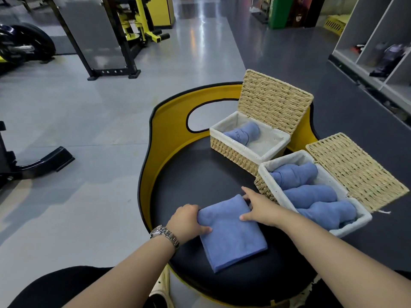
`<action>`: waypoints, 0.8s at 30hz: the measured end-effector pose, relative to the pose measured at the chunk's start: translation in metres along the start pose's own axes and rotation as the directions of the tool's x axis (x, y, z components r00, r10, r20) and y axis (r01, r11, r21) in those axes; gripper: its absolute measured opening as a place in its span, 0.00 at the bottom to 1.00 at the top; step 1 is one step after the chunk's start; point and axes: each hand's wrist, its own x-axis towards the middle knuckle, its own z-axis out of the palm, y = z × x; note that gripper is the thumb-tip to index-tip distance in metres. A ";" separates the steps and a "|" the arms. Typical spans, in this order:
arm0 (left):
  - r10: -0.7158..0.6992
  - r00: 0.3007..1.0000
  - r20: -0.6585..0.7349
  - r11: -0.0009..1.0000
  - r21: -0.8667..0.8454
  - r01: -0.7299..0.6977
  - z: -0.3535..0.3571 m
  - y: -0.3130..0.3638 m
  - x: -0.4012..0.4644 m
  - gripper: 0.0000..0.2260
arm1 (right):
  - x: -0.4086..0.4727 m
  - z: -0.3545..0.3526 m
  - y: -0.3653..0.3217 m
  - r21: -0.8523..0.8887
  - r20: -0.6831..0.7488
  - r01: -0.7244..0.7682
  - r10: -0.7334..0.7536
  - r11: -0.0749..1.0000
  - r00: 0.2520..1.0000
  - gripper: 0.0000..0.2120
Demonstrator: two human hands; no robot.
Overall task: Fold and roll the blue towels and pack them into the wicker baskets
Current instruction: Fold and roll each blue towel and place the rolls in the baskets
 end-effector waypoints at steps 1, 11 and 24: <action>0.009 1.000 -0.007 0.998 -0.062 -0.010 -0.001 0.002 -0.001 0.16 | 0.003 -0.002 0.002 0.017 -0.010 0.014 -0.014 1.000 1.000 0.44; 0.612 0.738 -0.284 0.777 0.390 -0.494 -0.009 0.009 -0.034 0.08 | -0.035 -0.004 -0.007 -0.681 -0.163 0.358 -0.608 0.639 0.777 0.16; 0.405 0.913 -0.045 0.904 0.170 -0.393 0.013 0.022 -0.051 0.32 | -0.069 0.007 -0.002 -0.649 0.045 0.344 -0.417 0.679 0.908 0.21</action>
